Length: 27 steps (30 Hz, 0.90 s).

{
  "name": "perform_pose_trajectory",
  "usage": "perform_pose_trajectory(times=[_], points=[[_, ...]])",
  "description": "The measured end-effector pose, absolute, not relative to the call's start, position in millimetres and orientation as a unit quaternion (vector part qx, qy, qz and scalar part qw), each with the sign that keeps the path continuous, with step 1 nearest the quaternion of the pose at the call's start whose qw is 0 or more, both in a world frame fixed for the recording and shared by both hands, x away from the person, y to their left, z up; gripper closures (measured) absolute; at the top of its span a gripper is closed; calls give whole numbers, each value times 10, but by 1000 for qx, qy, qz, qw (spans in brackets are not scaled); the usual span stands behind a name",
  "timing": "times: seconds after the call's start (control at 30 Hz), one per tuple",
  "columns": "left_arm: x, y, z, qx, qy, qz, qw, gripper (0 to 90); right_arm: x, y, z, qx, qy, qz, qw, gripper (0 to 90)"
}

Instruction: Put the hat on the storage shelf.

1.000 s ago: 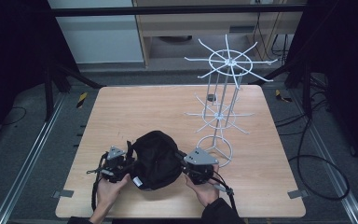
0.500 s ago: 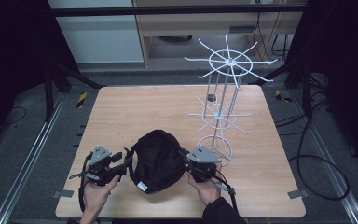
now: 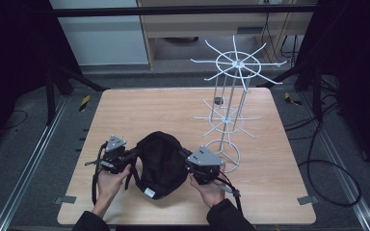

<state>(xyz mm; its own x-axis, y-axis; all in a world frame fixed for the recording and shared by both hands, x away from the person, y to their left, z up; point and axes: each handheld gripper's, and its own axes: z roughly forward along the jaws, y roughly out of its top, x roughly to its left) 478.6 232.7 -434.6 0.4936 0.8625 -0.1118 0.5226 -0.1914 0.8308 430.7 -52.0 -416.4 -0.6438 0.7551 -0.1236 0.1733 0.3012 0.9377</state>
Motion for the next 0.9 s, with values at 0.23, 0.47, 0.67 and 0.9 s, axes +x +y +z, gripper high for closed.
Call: perform_pose_trajectory(times=[0.23,0.47,0.67,0.9], points=[[4936,2287,-4373,727,476,211,449,831,4288,-395,-4042,244,763,523,291,852],[5013,2306,-4559,730,490,182,440,828,4191,-231,-4237,189,799,525,224,850],[5016,2326,-4563,739,485,169,436,742,4181,-193,-4316,196,805,522,202,848],[4896,2500,-4535,740,482,153,443,548,4180,-191,-4334,205,810,506,214,847]])
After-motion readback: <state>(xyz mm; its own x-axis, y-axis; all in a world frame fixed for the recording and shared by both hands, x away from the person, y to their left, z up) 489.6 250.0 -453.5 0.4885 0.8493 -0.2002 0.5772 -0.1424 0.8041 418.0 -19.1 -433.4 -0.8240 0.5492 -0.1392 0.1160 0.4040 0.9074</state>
